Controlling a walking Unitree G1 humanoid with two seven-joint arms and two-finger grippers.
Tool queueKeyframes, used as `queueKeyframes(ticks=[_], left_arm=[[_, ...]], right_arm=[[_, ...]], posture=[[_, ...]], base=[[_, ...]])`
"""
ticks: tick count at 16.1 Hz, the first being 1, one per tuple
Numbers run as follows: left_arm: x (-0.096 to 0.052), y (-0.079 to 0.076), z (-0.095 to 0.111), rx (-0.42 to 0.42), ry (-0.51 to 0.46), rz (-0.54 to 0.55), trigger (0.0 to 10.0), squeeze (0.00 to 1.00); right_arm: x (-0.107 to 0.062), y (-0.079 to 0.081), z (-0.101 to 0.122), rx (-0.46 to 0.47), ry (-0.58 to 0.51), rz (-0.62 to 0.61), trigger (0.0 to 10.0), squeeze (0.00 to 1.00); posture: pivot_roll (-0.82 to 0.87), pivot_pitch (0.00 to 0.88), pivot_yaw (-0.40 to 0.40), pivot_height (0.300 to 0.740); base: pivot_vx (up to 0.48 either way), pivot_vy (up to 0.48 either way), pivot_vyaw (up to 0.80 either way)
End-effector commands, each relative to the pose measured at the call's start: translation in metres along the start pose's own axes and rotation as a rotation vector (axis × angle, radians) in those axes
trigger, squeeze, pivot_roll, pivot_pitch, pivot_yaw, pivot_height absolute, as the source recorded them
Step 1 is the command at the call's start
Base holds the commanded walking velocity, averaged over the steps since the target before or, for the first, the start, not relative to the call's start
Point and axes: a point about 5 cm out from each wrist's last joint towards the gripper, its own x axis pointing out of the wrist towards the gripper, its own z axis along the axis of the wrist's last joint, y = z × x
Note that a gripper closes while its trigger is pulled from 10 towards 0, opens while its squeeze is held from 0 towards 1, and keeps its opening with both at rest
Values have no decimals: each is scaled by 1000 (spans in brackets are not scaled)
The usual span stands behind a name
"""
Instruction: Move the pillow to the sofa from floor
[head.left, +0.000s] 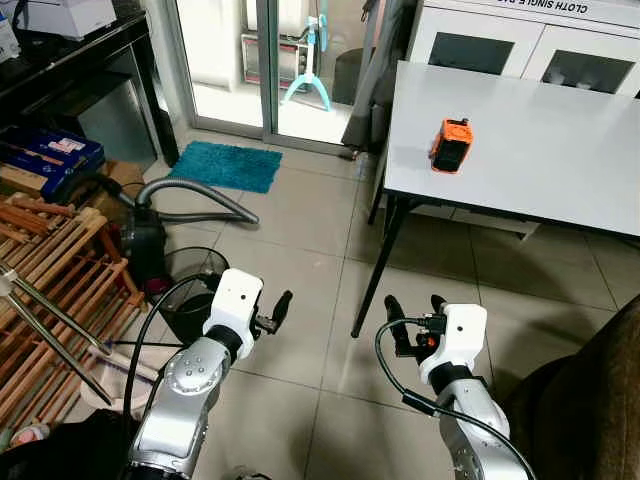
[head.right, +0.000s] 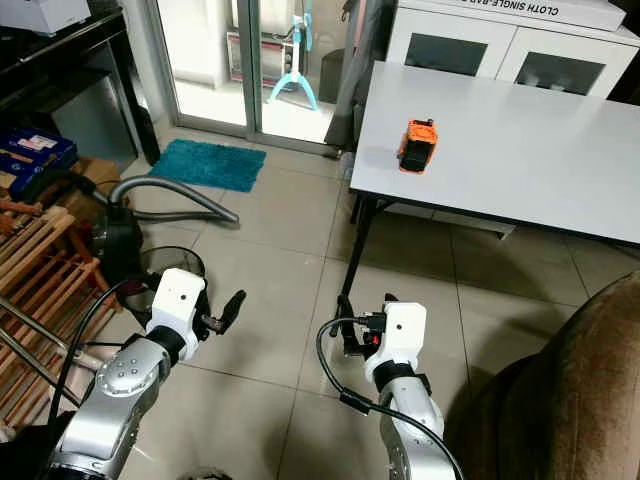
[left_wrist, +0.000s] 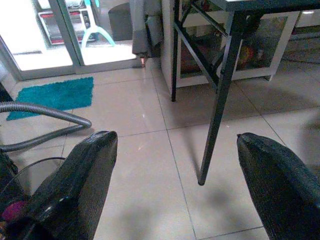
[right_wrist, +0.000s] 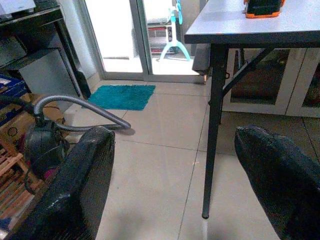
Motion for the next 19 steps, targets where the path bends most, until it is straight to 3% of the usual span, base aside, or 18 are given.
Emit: queueKeyframes(ticks=[1,7,17,19], left_arm=[[2,-3,2,16,-11,-17,10000,0],[9,-3,6,45,-13,-69,10000,0],[12,-8,4,27,-15,-68,10000,0],[11,-9,4,28,-14,-70,10000,0]], right_arm=[[1,-3,4,-2,-11,-12,10000,0],[-3,-5,3,5,-27,-72,10000,0],[-8,-13,4,-39,-34,-107,10000,0],[-9,-16,3,-2,-21,-153,10000,0]], posture=[[86,0,-43,740],[63,0,21,740],[51,0,22,740],[50,1,11,740]], base=[[0,0,0],[0,0,0],[0,0,0],[0,0,-253]])
